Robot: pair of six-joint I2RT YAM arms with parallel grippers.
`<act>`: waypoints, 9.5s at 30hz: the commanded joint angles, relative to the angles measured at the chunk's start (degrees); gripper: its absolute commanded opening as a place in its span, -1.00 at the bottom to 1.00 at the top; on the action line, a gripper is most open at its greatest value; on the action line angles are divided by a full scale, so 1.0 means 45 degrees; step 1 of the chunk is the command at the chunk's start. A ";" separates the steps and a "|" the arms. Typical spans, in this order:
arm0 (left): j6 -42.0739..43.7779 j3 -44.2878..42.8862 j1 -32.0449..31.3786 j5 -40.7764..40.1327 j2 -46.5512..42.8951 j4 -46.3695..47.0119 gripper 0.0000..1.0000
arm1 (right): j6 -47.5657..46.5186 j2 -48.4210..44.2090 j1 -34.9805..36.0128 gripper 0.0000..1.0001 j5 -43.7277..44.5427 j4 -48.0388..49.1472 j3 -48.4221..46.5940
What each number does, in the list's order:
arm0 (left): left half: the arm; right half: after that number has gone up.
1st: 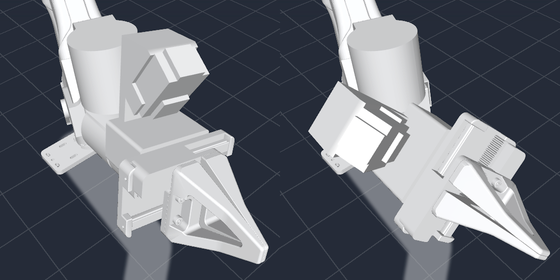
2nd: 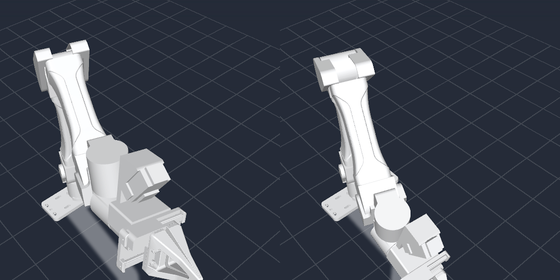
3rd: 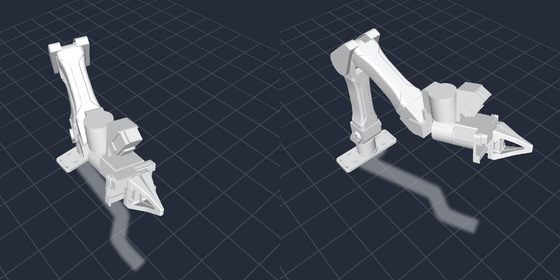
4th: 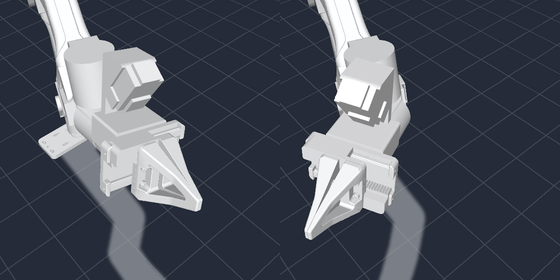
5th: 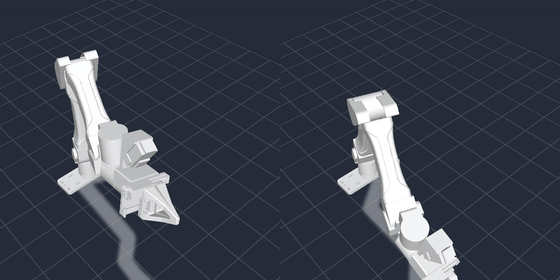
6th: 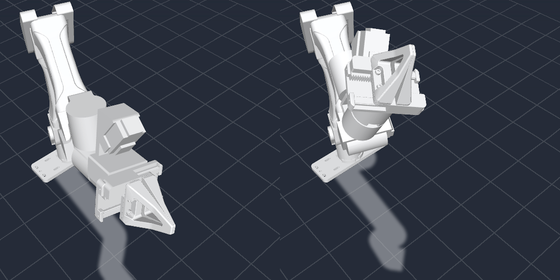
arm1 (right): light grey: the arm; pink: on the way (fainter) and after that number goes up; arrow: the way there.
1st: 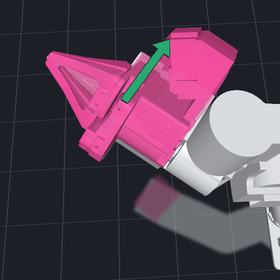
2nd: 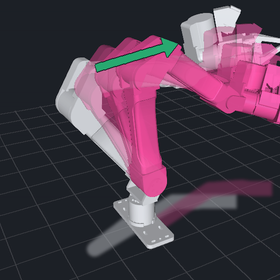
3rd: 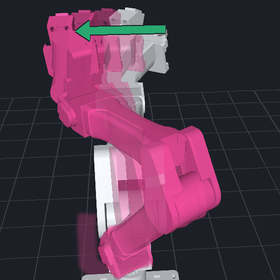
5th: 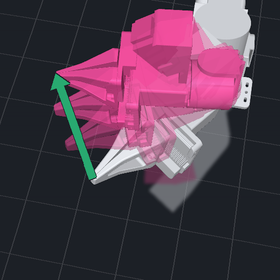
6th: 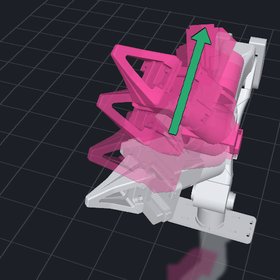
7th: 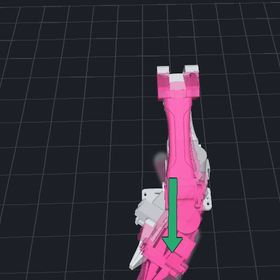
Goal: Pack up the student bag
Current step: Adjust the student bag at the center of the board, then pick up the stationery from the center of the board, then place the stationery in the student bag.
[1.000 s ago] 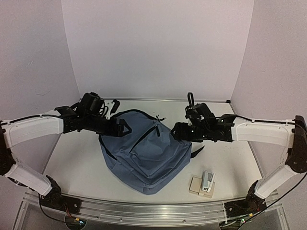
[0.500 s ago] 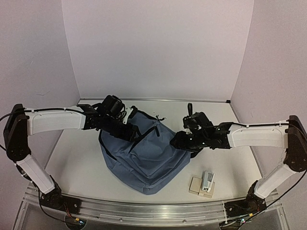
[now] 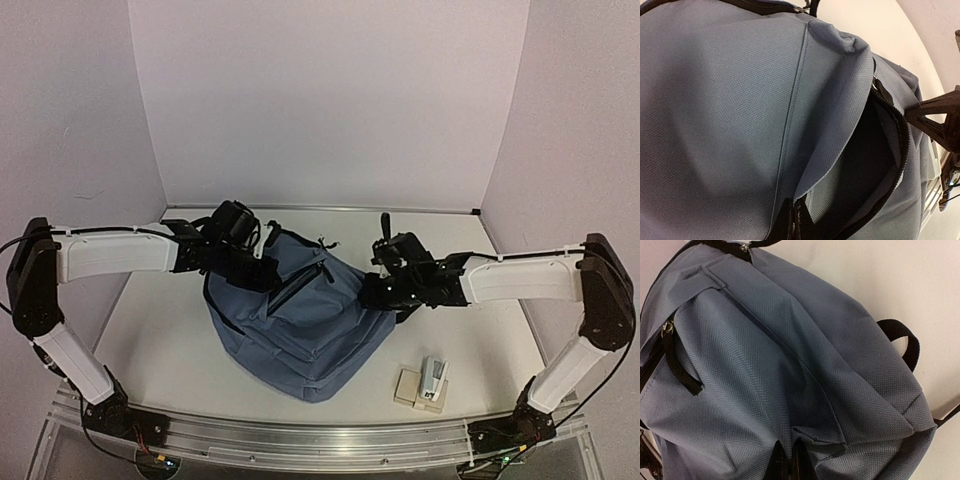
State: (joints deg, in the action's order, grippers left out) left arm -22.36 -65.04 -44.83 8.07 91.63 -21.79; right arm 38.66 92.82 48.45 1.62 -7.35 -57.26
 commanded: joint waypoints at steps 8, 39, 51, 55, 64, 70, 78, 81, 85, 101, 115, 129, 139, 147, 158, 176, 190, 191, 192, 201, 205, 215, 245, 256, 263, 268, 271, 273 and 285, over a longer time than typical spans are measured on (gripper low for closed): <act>-0.4033 0.2933 -0.0612 0.0732 -0.1326 0.4172 -1.00 | -0.4678 0.2314 -0.2156 -0.69 0.1906 0.0349 -0.4348; -0.5648 0.3608 -0.0623 -0.1092 -0.1333 0.5432 -1.00 | -0.2192 0.4253 0.2559 0.50 0.4909 -0.4299 -0.7883; -0.4765 0.3277 -0.0623 -0.0312 -0.1802 0.5698 -0.50 | -0.1608 0.3338 0.2636 -0.97 0.5803 -0.4715 -0.8166; -0.4412 0.2997 -0.0622 -0.0009 -0.2392 0.5988 -0.13 | -0.1541 0.2628 0.2646 -1.00 0.5940 -0.4695 -0.8151; -0.4567 0.3213 -0.0622 0.0163 -0.2473 0.6870 -0.35 | -0.1372 0.2268 0.2644 -1.00 0.6060 -0.4590 -0.7965; -0.4788 0.2584 -0.0615 0.0890 -0.1102 0.7490 -0.56 | -0.1289 0.2258 0.2641 -1.00 0.5965 -0.4487 -0.7787; -0.5463 0.2518 -0.0628 0.2715 0.1170 1.0799 -0.75 | -0.1231 0.2244 0.2640 -1.00 0.5933 -0.4394 -0.7686; -0.5566 0.2448 -0.0658 0.2699 0.2122 1.1349 -0.76 | -0.1226 0.2225 0.2645 -1.00 0.5913 -0.4364 -0.7688; -0.5810 0.2061 -0.0662 0.1594 0.3095 0.9362 -0.91 | -0.1307 0.2015 0.2631 -1.00 0.6132 -0.4363 -0.7705; -0.5904 0.1629 -0.0662 -0.0942 0.3378 0.5595 -0.70 | -0.1418 0.0786 0.2634 -0.71 0.6353 -0.4363 -0.7069; -0.5137 0.3719 -0.0626 -0.1843 -0.2313 0.4045 0.39 | 0.1523 -0.4485 0.1024 0.87 0.3604 -0.6014 -0.0128; -0.5046 0.4019 -0.0620 -0.2170 -0.3299 0.3379 0.92 | 0.4634 -0.6083 0.0922 0.79 0.0729 -0.7604 0.4119; -0.4884 0.3803 -0.0623 -0.1838 -0.3039 0.3515 0.96 | 0.4824 -0.4980 0.0914 0.53 0.0343 -0.6164 0.4814; -0.4743 0.3692 -0.0623 -0.1833 -0.3260 0.3244 0.98 | 0.4670 -0.3906 0.0919 0.32 0.0623 -0.5814 0.4957; -0.4124 0.3595 -0.0623 -0.1114 -0.3874 0.3515 0.98 | 0.4875 -0.5270 0.0925 -0.96 0.0880 -0.5919 0.4383; -0.3654 0.2532 -0.1637 0.6740 -0.3138 1.0425 0.93 | 0.0940 -0.7117 0.0962 -1.00 -0.1541 0.4321 0.0272; -0.5144 0.1682 -0.1989 0.7974 -0.1425 1.4051 0.91 | 0.1252 -0.4669 0.1768 -1.00 -0.4903 0.9140 -0.0236; -0.5240 0.1689 -0.1990 0.8046 -0.1397 1.4259 0.86 | 0.1276 -0.4644 0.1788 -1.00 -0.4958 0.9204 -0.0194; -0.5338 0.1697 -0.1991 0.8114 -0.1367 1.4491 0.81 | 0.1289 -0.4633 0.1813 -1.00 -0.4997 0.9245 -0.0153; -0.6529 0.1642 -0.1987 0.8477 -0.0798 1.6352 0.41 | 0.1217 -0.4411 0.1908 -1.00 -0.5216 0.9337 0.0038; -0.6693 0.1728 -0.1972 0.8364 -0.0802 1.6681 0.37 | 0.1104 -0.4319 0.1908 -1.00 -0.5191 0.9259 0.0115; -0.6589 0.2108 -0.1940 0.7736 -0.1125 1.6477 -0.07 | 0.0731 -0.4230 0.1914 -1.00 -0.5099 0.8625 0.0274; -0.6532 0.4679 0.1036 0.2529 -0.4506 0.5019 -0.99 | -0.2002 0.0457 0.2825 0.19 0.4354 -0.2783 -0.5345; -0.6338 0.4841 0.1063 0.2959 -0.4615 0.4919 -1.00 | -0.1987 0.2887 0.2842 -0.12 0.4331 -0.3891 -0.6936; -0.5694 0.4373 0.1056 0.3772 -0.4212 0.4526 -0.99 | -0.1819 0.3619 0.2838 -0.42 0.5012 -0.4439 -0.7420; -0.5055 0.3451 0.0963 0.5348 -0.3212 0.4360 -1.00 | -0.1502 0.3433 0.2839 -0.88 0.5598 -0.4619 -0.7559; -0.4537 0.2458 0.0647 0.6575 -0.2400 0.4088 -1.00 | -0.1444 0.3056 0.2840 -1.00 0.5676 -0.4575 -0.7548; -0.4282 0.1831 0.0328 0.7257 -0.1858 0.4035 -1.00 | -0.1443 0.2883 0.2837 -1.00 0.5684 -0.4561 -0.7524; -0.4165 0.0115 -0.0038 0.8491 0.1021 0.2664 -1.00 | -0.0956 0.1773 0.2827 -1.00 0.5753 -0.4002 -0.6751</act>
State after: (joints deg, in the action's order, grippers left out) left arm -41.49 -62.07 -45.06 44.21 92.91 -7.60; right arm 32.81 105.97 60.97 25.19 -27.78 -88.26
